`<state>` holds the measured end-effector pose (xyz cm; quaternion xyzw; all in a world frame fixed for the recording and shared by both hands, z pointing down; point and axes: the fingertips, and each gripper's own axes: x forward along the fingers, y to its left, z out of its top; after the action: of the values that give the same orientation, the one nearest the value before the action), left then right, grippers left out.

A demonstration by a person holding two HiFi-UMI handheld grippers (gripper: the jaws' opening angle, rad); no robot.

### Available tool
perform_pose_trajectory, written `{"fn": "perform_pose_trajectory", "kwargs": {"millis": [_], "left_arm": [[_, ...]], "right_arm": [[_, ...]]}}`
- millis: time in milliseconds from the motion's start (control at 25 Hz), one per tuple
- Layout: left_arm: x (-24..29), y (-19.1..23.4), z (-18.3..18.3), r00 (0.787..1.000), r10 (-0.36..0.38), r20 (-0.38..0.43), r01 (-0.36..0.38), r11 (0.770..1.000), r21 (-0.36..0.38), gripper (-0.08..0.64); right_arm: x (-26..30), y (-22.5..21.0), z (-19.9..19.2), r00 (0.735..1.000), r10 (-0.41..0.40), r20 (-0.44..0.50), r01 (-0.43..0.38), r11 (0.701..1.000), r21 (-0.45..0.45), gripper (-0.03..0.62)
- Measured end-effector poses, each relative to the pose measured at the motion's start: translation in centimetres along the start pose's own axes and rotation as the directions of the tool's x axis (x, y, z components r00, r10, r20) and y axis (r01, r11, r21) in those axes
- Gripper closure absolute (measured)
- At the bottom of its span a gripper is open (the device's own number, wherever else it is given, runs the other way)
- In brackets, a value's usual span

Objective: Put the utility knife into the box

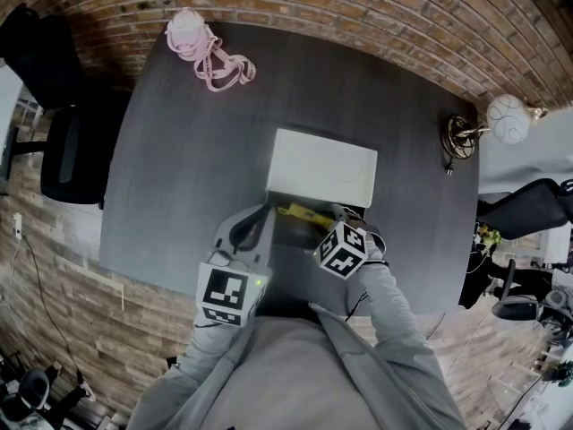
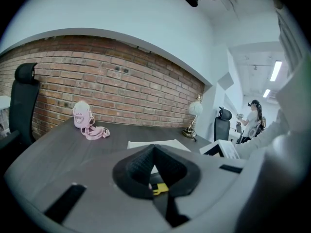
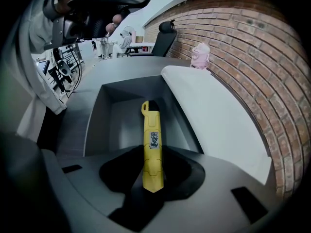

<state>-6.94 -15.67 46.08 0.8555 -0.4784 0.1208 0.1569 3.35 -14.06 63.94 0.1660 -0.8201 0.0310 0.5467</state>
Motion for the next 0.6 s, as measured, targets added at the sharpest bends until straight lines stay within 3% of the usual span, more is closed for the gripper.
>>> {"fn": "perform_pose_trajectory", "kwargs": {"millis": [600], "left_arm": [[-0.56,0.15,0.38,1.000,0.003,0.009,-0.003,1.000,0.005,0.541]], "right_arm": [[-0.90,0.18,0.75,0.999,-0.004,0.034,0.004,1.000,0.002,0.451]]}}
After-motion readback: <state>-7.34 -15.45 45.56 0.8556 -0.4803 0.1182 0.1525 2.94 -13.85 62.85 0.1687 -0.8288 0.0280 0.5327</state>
